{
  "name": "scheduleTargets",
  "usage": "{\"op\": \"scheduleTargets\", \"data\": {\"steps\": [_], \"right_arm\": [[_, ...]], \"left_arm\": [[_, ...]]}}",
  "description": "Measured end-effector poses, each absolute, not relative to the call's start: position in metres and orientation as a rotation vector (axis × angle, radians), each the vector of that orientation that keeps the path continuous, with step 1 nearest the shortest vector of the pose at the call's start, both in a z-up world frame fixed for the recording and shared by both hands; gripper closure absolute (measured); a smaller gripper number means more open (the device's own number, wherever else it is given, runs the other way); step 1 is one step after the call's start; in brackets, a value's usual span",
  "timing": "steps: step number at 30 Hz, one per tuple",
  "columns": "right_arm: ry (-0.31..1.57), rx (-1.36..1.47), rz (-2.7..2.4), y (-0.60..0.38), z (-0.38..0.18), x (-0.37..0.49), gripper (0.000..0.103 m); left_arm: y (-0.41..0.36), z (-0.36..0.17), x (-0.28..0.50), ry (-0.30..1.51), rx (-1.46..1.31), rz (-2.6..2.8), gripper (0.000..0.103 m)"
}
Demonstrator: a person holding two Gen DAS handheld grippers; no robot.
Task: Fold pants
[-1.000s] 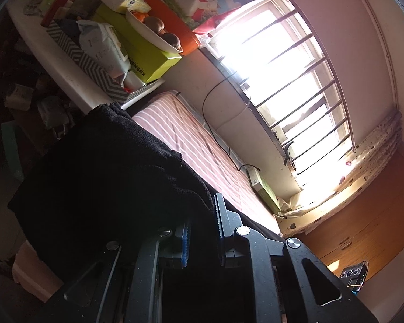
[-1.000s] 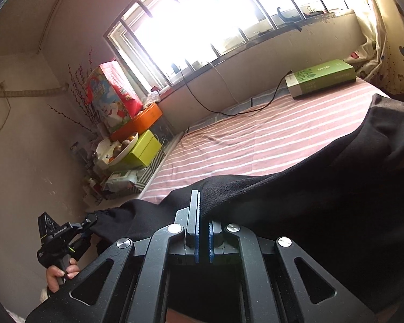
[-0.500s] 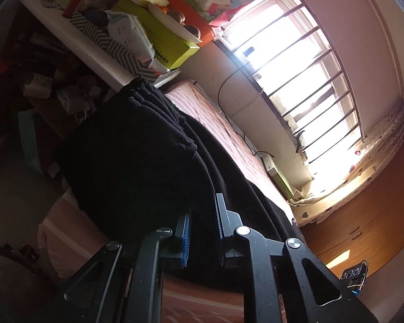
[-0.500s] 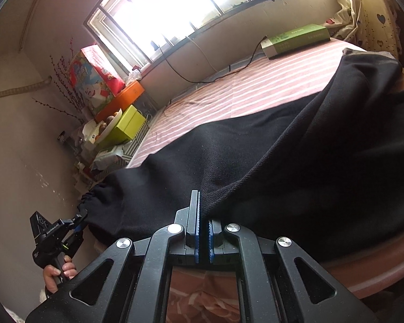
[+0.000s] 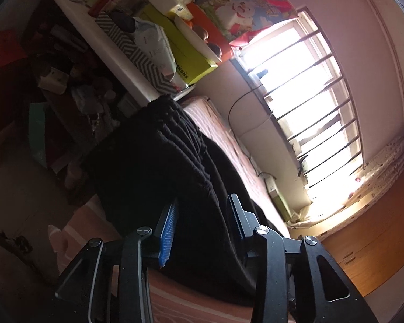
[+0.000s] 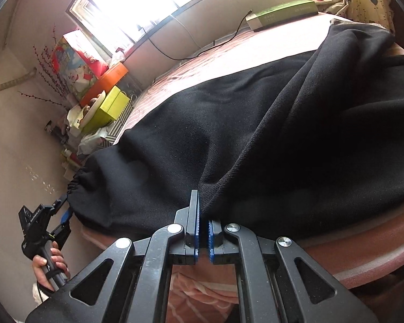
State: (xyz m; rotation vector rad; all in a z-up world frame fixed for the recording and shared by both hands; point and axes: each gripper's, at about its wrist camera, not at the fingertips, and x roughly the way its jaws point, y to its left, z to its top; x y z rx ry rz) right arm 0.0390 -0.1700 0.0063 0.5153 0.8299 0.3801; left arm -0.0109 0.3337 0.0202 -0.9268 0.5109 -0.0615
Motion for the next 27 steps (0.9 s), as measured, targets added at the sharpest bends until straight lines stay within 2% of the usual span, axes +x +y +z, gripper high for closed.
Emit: {"op": "scheduleTargets", "data": {"steps": [7, 13, 14, 15, 16, 24, 27], "right_arm": [[0.824, 0.520, 0.389, -0.171, 0.007, 0.038, 0.099], [0.814, 0.533, 0.397, -0.173, 0.008, 0.036, 0.099], [0.807, 0.533, 0.402, -0.174, 0.009, 0.036, 0.099], [0.802, 0.535, 0.405, -0.176, 0.009, 0.035, 0.099], [0.798, 0.541, 0.410, -0.177, 0.011, 0.035, 0.099], [0.886, 0.579, 0.417, -0.178, -0.007, 0.041, 0.099], [0.878, 0.580, 0.424, -0.179, -0.006, 0.040, 0.098]], "left_arm": [[0.336, 0.024, -0.001, 0.559, -0.877, 0.040, 0.053], [0.334, 0.032, -0.007, 0.554, -0.840, 0.063, 0.058], [0.334, 0.034, -0.012, 0.540, -0.843, 0.068, 0.062], [0.333, 0.037, -0.015, 0.528, -0.826, 0.079, 0.072], [0.334, 0.041, -0.018, 0.514, -0.804, 0.097, 0.075], [0.341, 0.042, -0.026, 0.508, -0.804, 0.085, 0.075], [0.331, 0.052, -0.020, 0.515, -0.752, 0.063, 0.068]]}}
